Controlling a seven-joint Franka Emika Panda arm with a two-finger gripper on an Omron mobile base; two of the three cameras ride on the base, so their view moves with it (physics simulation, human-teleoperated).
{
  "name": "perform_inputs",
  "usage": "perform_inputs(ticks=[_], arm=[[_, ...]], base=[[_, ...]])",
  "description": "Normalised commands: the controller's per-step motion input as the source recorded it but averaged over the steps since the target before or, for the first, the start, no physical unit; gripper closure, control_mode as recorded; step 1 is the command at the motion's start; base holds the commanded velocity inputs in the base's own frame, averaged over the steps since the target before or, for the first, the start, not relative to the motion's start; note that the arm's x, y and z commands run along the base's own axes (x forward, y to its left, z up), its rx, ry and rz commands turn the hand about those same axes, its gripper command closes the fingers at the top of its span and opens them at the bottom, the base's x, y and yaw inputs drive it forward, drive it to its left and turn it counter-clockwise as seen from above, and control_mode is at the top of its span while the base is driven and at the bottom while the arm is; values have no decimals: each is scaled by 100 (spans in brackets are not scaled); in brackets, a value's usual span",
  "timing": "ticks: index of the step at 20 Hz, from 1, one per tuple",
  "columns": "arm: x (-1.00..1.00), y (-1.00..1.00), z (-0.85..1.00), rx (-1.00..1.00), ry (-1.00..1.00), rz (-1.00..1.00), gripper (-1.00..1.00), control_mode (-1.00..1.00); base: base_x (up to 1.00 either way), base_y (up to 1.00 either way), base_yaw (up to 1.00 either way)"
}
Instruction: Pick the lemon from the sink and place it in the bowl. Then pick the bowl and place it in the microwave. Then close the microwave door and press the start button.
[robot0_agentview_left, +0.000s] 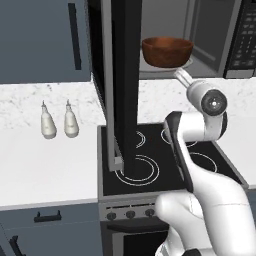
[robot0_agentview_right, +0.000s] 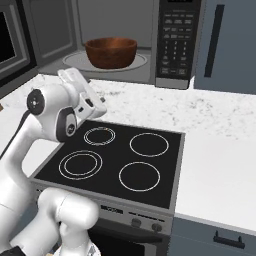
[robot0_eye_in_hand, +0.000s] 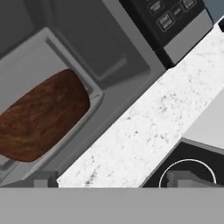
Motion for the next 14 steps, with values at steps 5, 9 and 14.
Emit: perform_inputs(ticks=[5,9,14], arm=[[0,0,-10,-19,-4,-10,-100,-100],[0,0,-2,-23,-4,-12,-100,-100],[0,1,-3,-19,-2,-9,-100,-100]], base=[[0,0,0],[0,0,0],[0,0,0]])
